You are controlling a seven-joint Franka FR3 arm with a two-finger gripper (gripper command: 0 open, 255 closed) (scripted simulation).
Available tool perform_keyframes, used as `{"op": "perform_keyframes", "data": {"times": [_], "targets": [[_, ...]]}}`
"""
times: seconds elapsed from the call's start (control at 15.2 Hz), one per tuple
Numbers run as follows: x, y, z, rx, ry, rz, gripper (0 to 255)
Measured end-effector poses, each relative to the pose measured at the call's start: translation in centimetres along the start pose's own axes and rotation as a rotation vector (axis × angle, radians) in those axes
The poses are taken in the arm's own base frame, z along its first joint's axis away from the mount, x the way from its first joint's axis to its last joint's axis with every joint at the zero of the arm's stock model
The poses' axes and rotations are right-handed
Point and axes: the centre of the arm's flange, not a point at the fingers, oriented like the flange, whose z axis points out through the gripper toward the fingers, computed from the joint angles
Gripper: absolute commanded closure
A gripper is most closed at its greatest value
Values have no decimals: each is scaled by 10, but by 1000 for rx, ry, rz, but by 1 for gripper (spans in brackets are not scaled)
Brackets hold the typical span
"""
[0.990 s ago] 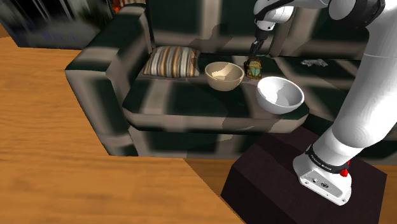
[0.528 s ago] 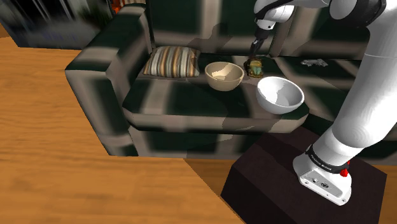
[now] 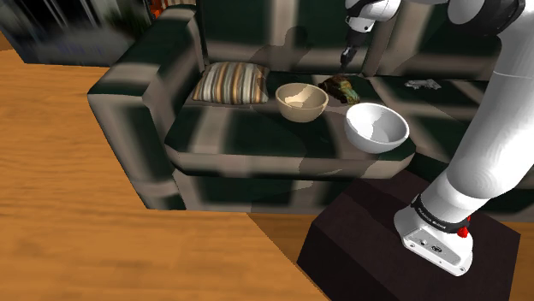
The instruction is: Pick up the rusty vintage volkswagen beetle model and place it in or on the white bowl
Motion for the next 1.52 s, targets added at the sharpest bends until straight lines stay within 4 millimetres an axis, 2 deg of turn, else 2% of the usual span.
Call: {"op": "perform_keyframes", "data": {"times": [0.07,0.26,0.4,0.79,1.19,1.25,1.52], "targets": [[0,0,0,0,0,0,0],[-13,6,10,-4,-46,206,0],[-18,7,17,-5,-58,266,0],[-20,8,46,-6,-62,286,0],[-21,7,50,-6,-62,287,0],[-21,7,50,-6,-62,287,255],[-21,7,49,-6,-61,286,255]]}}
